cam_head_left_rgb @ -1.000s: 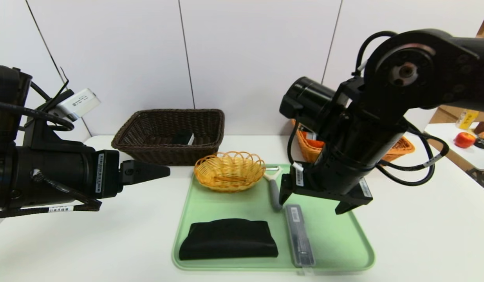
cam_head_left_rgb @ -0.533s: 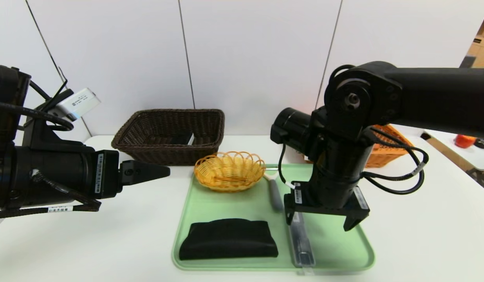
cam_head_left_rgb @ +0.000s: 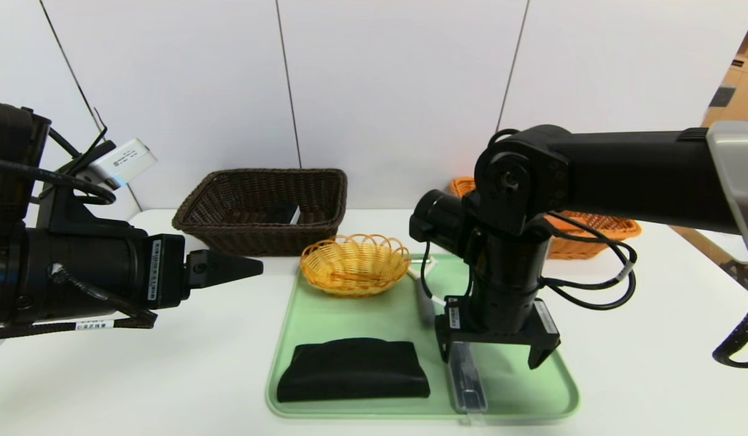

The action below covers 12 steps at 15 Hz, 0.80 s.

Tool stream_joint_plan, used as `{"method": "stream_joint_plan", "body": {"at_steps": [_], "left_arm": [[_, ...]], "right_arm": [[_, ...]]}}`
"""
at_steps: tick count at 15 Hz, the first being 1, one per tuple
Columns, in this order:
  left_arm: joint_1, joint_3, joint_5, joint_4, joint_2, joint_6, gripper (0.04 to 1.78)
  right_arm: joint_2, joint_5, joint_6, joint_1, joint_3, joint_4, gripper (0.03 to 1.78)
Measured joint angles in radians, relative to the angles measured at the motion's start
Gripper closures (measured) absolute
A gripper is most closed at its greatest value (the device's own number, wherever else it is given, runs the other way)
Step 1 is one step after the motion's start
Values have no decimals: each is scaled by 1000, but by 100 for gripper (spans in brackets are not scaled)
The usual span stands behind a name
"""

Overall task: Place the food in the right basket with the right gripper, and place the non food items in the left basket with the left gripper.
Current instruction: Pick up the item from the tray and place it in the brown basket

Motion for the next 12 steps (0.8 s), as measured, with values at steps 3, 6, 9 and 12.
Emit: {"method": "stream_joint_plan", "body": {"at_steps": [3, 6, 9, 12], "left_arm": [[0, 8, 1, 0, -1, 0, 13], [0, 11, 1, -1, -2, -1, 13], [0, 11, 1, -1, -2, -1, 13], [0, 11, 1, -1, -2, -1, 13]], "right_arm": [[11, 0, -10, 1, -5, -8, 11], [25, 0, -24, 0, -9, -12, 11], [46, -1, -25, 0, -16, -27, 11], [63, -3, -26, 0, -30, -27, 11]]}}
